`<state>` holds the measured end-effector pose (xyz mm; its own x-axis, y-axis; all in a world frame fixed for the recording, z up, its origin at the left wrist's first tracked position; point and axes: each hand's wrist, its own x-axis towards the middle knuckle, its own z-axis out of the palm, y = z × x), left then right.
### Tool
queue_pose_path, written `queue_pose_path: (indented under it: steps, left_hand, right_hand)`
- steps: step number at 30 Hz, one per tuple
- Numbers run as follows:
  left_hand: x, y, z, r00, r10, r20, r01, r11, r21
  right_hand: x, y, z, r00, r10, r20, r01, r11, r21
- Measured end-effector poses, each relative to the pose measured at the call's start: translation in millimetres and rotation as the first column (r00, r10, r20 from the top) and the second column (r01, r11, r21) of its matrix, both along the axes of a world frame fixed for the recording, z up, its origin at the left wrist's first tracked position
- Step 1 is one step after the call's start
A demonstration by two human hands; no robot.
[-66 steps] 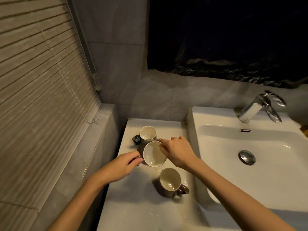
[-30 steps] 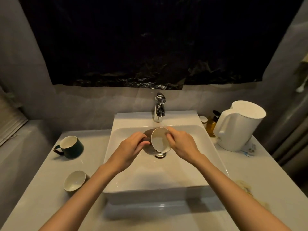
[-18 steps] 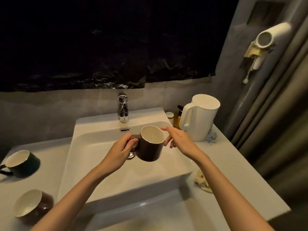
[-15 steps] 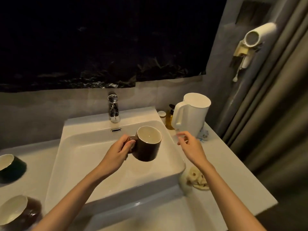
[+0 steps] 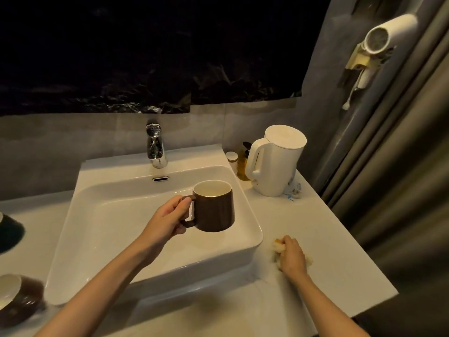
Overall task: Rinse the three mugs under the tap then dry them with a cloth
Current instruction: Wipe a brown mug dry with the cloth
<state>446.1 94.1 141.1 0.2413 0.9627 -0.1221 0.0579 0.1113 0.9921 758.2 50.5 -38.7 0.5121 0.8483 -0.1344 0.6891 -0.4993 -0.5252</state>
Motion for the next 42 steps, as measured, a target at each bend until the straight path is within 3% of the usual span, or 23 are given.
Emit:
queue_pose_path:
  steps: [2,4,9,12,15,18,21,23,26,32,38,42]
  left_hand:
    - [-3.9,2.3,4.5,1.0,0.015,0.001,-0.015,1.0,-0.025]
    - [-7.2,6.1,9.2,0.999,0.035,-0.01,-0.035,0.998,-0.044]
    - [-18.5,15.1,24.6,0.995,0.101,0.024,-0.1,0.994,-0.045]
    - [-31.8,17.9,35.9,0.99,0.138,0.011,-0.138,0.99,0.008]
    - [-52.2,19.0,45.3,0.987,0.158,0.0,-0.158,0.985,0.064]
    - [-80.6,18.7,50.5,0.982,0.189,-0.021,-0.187,0.979,0.083]
    - [-112.2,17.4,50.6,0.97,0.227,-0.085,-0.217,0.97,0.106]
    - [-131.6,16.6,50.5,0.967,0.237,-0.097,-0.226,0.968,0.108]
    - [-157.7,18.1,55.6,0.957,0.276,-0.092,-0.27,0.96,0.079]
    - [-200.3,16.1,58.3,0.955,0.297,0.001,-0.297,0.955,0.0]
    - [-227.9,13.7,64.3,0.947,0.311,0.08,-0.31,0.95,-0.023]
    - [-243.8,15.4,66.7,0.937,0.34,0.083,-0.34,0.94,-0.017]
  right_hand:
    - [-7.5,6.3,23.7,0.995,-0.088,-0.044,0.094,0.984,0.149]
    - [-23.2,12.1,61.0,0.99,-0.069,-0.12,0.106,0.937,0.332]
    - [-91.9,23.4,160.0,0.961,0.22,-0.168,-0.058,0.753,0.656]
    - [-145.3,28.8,198.4,0.9,0.435,-0.04,-0.268,0.623,0.735]
    - [-196.0,37.3,207.5,0.787,0.566,0.248,-0.574,0.521,0.632]
    - [-234.5,39.0,193.1,0.638,0.685,0.351,-0.742,0.425,0.519]
    - [-262.0,42.0,179.8,0.505,0.695,0.512,-0.853,0.312,0.419]
    - [-285.3,52.7,188.8,0.497,0.675,0.546,-0.862,0.307,0.404]
    - [-321.0,70.6,206.7,0.562,0.667,0.489,-0.82,0.368,0.439]
    - [-353.6,55.5,186.5,0.306,0.663,0.683,-0.952,0.208,0.224]
    - [-390.6,76.4,207.6,0.433,0.714,0.551,-0.898,0.29,0.329]
    - [-389.0,62.0,191.7,0.35,0.73,0.587,-0.933,0.213,0.29]
